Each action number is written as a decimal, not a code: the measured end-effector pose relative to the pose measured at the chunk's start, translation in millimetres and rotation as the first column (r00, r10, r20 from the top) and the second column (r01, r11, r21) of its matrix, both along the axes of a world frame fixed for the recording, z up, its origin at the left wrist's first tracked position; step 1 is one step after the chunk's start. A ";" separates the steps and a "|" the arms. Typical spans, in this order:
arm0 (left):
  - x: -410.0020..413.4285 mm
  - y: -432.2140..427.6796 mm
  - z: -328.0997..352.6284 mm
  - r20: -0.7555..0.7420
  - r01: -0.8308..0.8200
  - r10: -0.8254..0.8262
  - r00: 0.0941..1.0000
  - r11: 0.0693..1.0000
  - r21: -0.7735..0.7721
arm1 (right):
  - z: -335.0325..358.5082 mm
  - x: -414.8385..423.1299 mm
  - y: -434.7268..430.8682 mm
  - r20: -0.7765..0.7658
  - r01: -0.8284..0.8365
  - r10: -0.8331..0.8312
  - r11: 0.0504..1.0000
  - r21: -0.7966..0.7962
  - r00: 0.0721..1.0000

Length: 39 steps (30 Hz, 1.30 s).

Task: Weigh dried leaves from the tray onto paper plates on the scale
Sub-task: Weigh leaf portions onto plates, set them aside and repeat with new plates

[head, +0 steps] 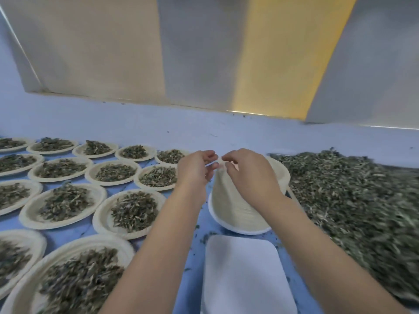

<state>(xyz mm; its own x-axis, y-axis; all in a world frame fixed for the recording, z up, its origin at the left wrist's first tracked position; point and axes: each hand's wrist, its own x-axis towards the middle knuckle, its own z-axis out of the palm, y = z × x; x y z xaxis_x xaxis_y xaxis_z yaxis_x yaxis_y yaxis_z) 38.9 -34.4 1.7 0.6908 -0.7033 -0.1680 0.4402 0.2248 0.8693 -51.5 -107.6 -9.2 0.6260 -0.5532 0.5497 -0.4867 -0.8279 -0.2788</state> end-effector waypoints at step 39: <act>-28.6 58.0 -31.0 0.432 -0.170 0.153 0.889 0.985 0.001 | -31.9 -63.9 67.5 0.398 -0.137 0.220 0.965 -0.225 0.891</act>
